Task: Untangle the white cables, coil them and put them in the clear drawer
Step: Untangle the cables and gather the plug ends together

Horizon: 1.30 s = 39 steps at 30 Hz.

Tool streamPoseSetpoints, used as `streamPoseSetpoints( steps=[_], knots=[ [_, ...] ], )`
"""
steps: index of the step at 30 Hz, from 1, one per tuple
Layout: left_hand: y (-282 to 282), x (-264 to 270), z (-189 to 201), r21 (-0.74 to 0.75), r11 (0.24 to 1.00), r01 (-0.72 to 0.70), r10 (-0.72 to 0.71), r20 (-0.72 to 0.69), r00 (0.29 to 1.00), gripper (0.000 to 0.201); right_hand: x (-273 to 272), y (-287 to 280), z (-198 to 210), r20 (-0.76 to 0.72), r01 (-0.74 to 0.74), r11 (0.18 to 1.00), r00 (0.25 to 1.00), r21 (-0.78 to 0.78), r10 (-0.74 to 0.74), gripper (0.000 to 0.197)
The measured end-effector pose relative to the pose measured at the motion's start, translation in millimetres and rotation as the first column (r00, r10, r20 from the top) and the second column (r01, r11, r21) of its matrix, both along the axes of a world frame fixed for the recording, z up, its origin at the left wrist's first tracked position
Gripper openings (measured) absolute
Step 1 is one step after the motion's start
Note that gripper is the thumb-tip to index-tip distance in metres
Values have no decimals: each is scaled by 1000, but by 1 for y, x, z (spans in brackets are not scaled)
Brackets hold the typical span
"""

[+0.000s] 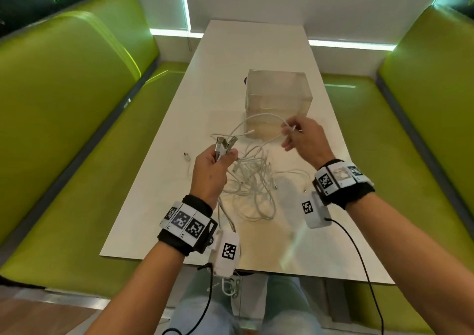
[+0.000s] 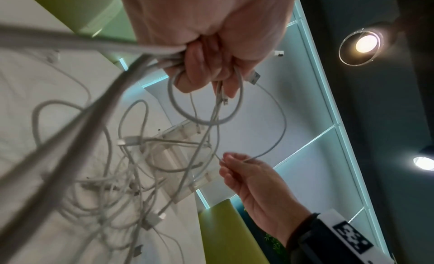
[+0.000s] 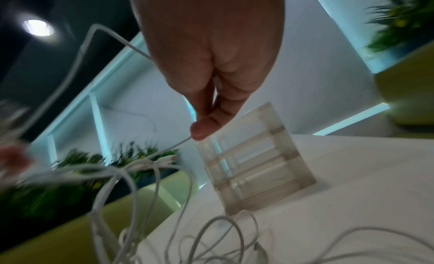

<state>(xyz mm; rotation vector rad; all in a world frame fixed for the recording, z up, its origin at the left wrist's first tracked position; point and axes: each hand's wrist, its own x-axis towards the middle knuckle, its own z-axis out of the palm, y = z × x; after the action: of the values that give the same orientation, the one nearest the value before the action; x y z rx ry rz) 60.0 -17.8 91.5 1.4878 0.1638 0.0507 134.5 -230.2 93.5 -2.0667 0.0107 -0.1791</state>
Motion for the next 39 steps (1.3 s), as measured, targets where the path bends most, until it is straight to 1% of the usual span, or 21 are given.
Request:
streamPoseSetpoints(
  steps=[3, 4, 6, 8, 11, 13, 15, 17, 19, 20, 22, 23, 24, 27, 30, 32, 33, 34, 37, 38, 39],
  knots=[
    [11, -1, -5, 25, 999, -27, 27, 2, 1000, 12, 9, -22, -3, -18, 135, 979, 991, 153, -134, 30],
    [12, -1, -5, 30, 999, -31, 31, 2, 1000, 10, 10, -27, -2, -18, 168, 967, 986, 191, -167, 29],
    [15, -1, -7, 54, 998, -45, 45, -4, 999, 15, 9, -33, 2, -23, 230, 927, 972, 295, -234, 23],
    [15, -2, -7, 96, 994, -46, 46, -2, 999, 18, 7, -35, 8, -19, 241, 877, 966, 417, -256, 22],
    [14, -2, -10, 152, 987, -53, 52, 10, 999, 18, 1, -27, 18, -51, 179, 765, 981, 619, -189, 24],
    [14, -3, -11, 176, 983, -51, 52, -3, 999, 18, -4, -20, 26, -115, 158, 652, 987, 741, -109, 37],
    [14, -4, -12, 184, 983, -31, 35, -18, 999, 15, -6, -15, 32, -138, 136, 582, 990, 802, -41, 47],
    [14, -6, -13, 190, 982, -13, 18, -22, 1000, 15, -7, -13, 37, -104, 73, 510, 994, 857, 33, 46],
    [13, -8, -12, 160, 987, 19, -17, -13, 1000, 15, -8, -11, 40, -53, -3, 451, 992, 893, 112, 39],
    [12, -10, -9, 144, 989, 46, -45, -8, 999, 15, -8, -10, 40, -31, -43, 459, 988, 887, 152, 31],
    [10, -13, -4, 116, 987, 111, -113, 16, 993, 14, -8, -9, 35, 6, -125, 524, 975, 843, 223, 14],
    [8, -14, -1, 108, 984, 142, -147, 37, 989, 10, -8, -8, 33, 26, -167, 545, 966, 822, 256, 11],
    [5, -16, 2, 103, 981, 165, -170, 47, 984, 6, -8, -7, 30, 39, -198, 559, 958, 805, 283, 13],
    [-3, -18, 7, 85, 979, 188, -194, 68, 979, 11, -12, -1, 27, 38, -256, 587, 933, 768, 358, 14],
    [-4, -18, 7, 89, 982, 168, -174, 73, 982, 8, -16, 3, 30, 93, -304, 559, 923, 772, 373, 9],
    [0, -16, 4, 110, 985, 130, -137, 63, 989, 8, -16, 2, 35, 144, -316, 521, 928, 793, 344, 7],
    [3, -15, 1, 112, 987, 111, -118, 51, 992, 6, -16, 1, 38, 157, -313, 531, 935, 787, 317, 7],
    [5, -15, 2, 107, 990, 94, -99, 38, 994, 4, -16, 1, 41, 166, -304, 569, 945, 764, 281, 9],
    [12, -16, 2, 119, 989, 83, -77, -55, 995, 48, -17, 1, 49, 204, -218, 756, 972, 617, 114, 14],
    [14, -16, 2, 131, 987, 91, -82, -74, 994, 54, -18, 1, 52, 216, -184, 770, 974, 610, 61, 16],
    [17, -16, 0, 128, 986, 104, -96, -71, 993, 52, -19, 1, 55, 211, -154, 745, 977, 649, 18, 18]
  ],
)
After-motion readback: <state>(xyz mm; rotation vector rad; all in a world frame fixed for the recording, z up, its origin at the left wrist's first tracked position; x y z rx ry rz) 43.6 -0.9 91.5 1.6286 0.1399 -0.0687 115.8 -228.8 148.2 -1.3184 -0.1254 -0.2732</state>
